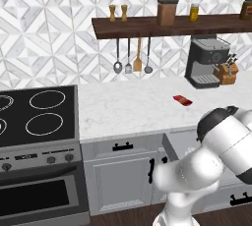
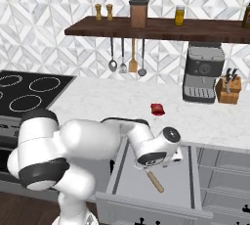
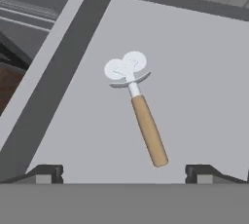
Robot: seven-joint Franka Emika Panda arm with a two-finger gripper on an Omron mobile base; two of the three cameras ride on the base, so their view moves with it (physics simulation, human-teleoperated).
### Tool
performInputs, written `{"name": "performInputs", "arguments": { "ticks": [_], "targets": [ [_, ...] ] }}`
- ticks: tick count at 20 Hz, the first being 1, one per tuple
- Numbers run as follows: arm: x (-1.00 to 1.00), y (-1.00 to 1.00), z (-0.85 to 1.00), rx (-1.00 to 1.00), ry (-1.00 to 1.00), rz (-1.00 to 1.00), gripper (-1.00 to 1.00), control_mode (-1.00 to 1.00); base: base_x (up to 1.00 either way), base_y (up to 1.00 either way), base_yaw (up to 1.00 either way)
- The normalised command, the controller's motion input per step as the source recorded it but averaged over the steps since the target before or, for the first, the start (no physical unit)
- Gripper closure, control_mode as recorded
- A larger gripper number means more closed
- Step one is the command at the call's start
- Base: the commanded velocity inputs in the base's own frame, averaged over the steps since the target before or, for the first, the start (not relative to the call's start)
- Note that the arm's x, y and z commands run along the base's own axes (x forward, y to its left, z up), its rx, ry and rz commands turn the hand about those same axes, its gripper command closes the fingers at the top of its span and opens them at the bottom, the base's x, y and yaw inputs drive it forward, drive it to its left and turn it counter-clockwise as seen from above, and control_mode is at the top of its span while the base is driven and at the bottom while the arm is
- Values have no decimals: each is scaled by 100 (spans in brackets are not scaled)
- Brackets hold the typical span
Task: Pick the pizza cutter from the drawer and place it on the counter.
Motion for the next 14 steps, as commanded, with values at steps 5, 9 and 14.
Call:
{"name": "performInputs", "arguments": {
  "ticks": [5, 9, 14],
  "targets": [
    [21, 0, -52, 11, 6, 3, -100, -100, 0, 0, 0],
    [25, 0, -71, 0, 5, 3, -100, -100, 0, 0, 0],
    [16, -1, -53, 0, 3, 2, -100, -100, 0, 0, 0]
  ]
}}
